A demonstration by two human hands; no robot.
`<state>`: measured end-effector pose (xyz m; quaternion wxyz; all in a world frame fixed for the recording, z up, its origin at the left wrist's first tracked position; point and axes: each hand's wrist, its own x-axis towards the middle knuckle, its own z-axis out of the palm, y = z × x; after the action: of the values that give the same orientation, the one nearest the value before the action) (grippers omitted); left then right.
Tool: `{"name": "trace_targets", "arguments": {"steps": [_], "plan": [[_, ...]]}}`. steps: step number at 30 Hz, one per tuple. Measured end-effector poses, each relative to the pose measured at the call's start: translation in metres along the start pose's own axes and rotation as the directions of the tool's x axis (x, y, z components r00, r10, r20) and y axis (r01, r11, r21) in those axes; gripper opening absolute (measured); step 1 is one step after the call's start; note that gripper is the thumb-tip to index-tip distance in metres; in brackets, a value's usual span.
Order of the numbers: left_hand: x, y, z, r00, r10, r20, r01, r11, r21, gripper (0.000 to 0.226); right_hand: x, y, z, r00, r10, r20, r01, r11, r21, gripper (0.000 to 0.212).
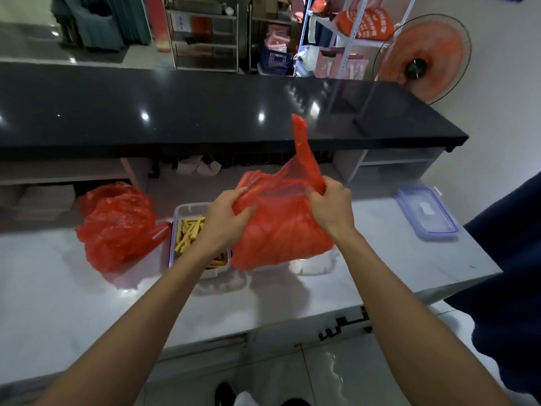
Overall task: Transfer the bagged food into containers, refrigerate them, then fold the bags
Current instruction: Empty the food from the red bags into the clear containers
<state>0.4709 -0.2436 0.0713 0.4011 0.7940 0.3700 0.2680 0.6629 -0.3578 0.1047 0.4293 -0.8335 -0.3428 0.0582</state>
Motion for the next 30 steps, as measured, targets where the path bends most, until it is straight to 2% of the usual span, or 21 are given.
{"name": "trace_targets", "arguments": {"steps": [4,8,11,13,17,21,23,26,30], "plan": [[-0.013,-0.015,0.013,0.987,0.124,0.098,-0.140,0.975,0.173,0.068,0.021,0.012,0.026,0.992,0.091,0.088,-0.081,0.991,-0.109,0.022],[-0.024,-0.039,0.029,0.968,0.171,0.181,-0.232,0.883,0.408,0.086,0.038,0.027,0.049,0.978,0.119,0.172,-0.078,0.971,-0.225,0.024],[-0.033,-0.048,0.038,0.945,0.237,0.225,-0.317,0.834,0.451,0.084,0.043,0.036,0.063,0.947,0.145,0.285,-0.047,0.946,-0.322,0.019],[-0.039,-0.050,0.040,0.927,0.243,0.285,-0.355,0.813,0.461,0.085,0.043,0.043,0.071,0.924,0.143,0.355,0.000,0.927,-0.375,0.023],[-0.042,-0.053,0.042,0.875,0.178,0.450,-0.421,0.737,0.528,0.089,0.040,0.051,0.084,0.921,0.069,0.383,0.120,0.885,-0.450,0.036],[-0.039,-0.062,0.040,0.838,0.075,0.541,-0.431,0.699,0.570,0.095,0.037,0.057,0.075,0.906,-0.138,0.399,0.257,0.930,-0.262,0.042],[-0.037,-0.066,0.041,0.839,0.014,0.544,-0.390,0.712,0.584,0.088,0.033,0.065,0.063,0.866,-0.207,0.455,0.341,0.910,-0.237,0.047],[-0.034,-0.066,0.043,0.862,0.003,0.507,-0.333,0.758,0.561,0.075,0.022,0.079,0.037,0.776,-0.226,0.589,0.484,0.812,-0.326,0.076],[-0.027,-0.058,0.048,0.892,0.028,0.450,-0.285,0.810,0.513,0.058,0.010,0.101,0.009,0.631,-0.183,0.754,0.483,0.853,-0.196,0.112]]}}
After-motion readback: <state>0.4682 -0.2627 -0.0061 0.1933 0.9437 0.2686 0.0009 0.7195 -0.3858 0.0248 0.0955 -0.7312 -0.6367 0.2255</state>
